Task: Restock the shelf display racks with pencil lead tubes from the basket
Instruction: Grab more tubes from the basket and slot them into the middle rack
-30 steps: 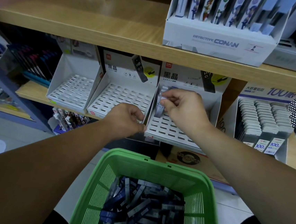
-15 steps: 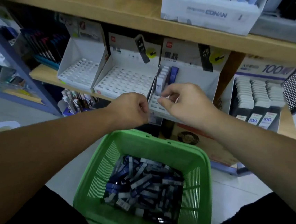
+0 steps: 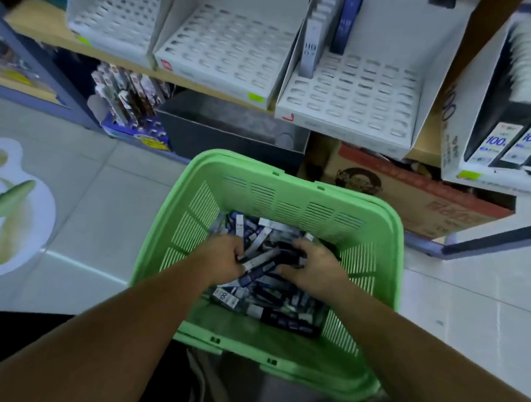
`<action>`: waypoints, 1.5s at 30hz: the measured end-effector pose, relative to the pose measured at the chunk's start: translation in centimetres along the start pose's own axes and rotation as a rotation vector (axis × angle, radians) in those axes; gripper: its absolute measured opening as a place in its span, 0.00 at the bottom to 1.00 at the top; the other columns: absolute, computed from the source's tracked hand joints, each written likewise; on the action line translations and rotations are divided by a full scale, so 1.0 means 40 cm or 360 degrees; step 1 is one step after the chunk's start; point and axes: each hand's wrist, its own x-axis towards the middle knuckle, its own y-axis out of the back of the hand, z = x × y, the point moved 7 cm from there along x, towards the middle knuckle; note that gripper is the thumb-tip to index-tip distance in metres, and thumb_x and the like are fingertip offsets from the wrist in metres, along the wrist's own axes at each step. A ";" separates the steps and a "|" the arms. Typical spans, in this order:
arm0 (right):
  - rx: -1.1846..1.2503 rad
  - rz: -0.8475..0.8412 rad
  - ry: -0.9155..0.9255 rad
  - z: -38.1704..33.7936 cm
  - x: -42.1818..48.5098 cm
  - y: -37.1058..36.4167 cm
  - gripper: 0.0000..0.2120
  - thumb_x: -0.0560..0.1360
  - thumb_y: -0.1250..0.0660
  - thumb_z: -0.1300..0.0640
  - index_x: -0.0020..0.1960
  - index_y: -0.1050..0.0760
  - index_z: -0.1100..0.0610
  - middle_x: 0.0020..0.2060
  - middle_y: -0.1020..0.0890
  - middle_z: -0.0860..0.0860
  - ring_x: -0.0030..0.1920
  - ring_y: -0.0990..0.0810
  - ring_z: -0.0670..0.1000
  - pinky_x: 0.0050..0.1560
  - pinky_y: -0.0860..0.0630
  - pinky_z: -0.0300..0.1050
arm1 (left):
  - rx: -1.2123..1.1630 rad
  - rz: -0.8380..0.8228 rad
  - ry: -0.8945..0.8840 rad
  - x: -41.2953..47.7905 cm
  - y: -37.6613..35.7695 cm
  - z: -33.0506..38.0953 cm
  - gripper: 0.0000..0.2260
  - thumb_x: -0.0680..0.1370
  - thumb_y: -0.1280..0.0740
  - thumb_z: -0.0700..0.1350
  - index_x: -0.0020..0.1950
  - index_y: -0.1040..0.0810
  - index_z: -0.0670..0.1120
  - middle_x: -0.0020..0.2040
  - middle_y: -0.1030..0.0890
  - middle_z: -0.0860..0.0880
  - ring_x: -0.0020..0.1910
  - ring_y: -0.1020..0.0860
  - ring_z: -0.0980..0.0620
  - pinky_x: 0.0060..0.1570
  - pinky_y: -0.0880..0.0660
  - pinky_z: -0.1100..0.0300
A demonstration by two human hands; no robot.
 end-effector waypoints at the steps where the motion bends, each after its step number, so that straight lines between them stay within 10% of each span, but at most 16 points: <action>1: -0.0007 0.0050 -0.0043 0.032 0.023 -0.026 0.38 0.72 0.24 0.39 0.77 0.32 0.47 0.70 0.27 0.50 0.71 0.28 0.55 0.70 0.28 0.52 | -0.0030 -0.0007 0.0037 0.009 -0.013 -0.022 0.15 0.76 0.25 0.47 0.61 0.21 0.48 0.57 0.17 0.46 0.53 0.19 0.47 0.55 0.21 0.56; 5: -0.0256 0.0161 -0.0155 0.125 0.091 -0.088 0.58 0.64 0.22 0.32 0.83 0.49 0.49 0.79 0.44 0.52 0.79 0.46 0.58 0.79 0.44 0.58 | -0.0222 -0.0024 0.0129 0.034 -0.059 -0.063 0.16 0.76 0.24 0.45 0.62 0.21 0.48 0.55 0.16 0.46 0.51 0.18 0.48 0.54 0.18 0.52; 10: -0.0492 0.0303 -0.0179 0.146 0.120 -0.125 0.67 0.60 0.20 0.30 0.82 0.58 0.51 0.76 0.44 0.57 0.77 0.45 0.63 0.78 0.45 0.62 | -0.0369 0.0027 0.0167 0.055 -0.094 -0.069 0.14 0.76 0.25 0.44 0.61 0.20 0.48 0.55 0.16 0.46 0.52 0.17 0.47 0.56 0.18 0.49; 17: -0.0236 0.0257 -0.0165 0.137 0.138 -0.130 0.51 0.59 0.15 0.41 0.71 0.41 0.49 0.67 0.23 0.55 0.67 0.24 0.61 0.67 0.27 0.60 | -0.0318 0.0049 0.0152 0.069 -0.142 -0.091 0.19 0.75 0.24 0.47 0.65 0.21 0.49 0.61 0.17 0.46 0.56 0.18 0.46 0.58 0.19 0.49; 27: 0.0535 0.0045 -0.0414 0.143 0.146 -0.114 0.32 0.71 0.20 0.56 0.70 0.30 0.53 0.58 0.20 0.50 0.56 0.21 0.53 0.56 0.24 0.45 | 0.0422 0.0160 -0.0148 0.142 -0.152 -0.016 0.48 0.67 0.22 0.65 0.79 0.40 0.47 0.74 0.32 0.46 0.73 0.34 0.42 0.69 0.32 0.46; 45: 0.1511 0.0252 -0.0664 0.126 0.023 -0.071 0.16 0.81 0.30 0.52 0.64 0.28 0.58 0.40 0.20 0.56 0.32 0.24 0.53 0.34 0.23 0.47 | 0.0419 -0.0008 -0.0238 0.217 -0.170 0.037 0.35 0.76 0.29 0.64 0.74 0.34 0.45 0.64 0.21 0.41 0.60 0.22 0.39 0.57 0.22 0.47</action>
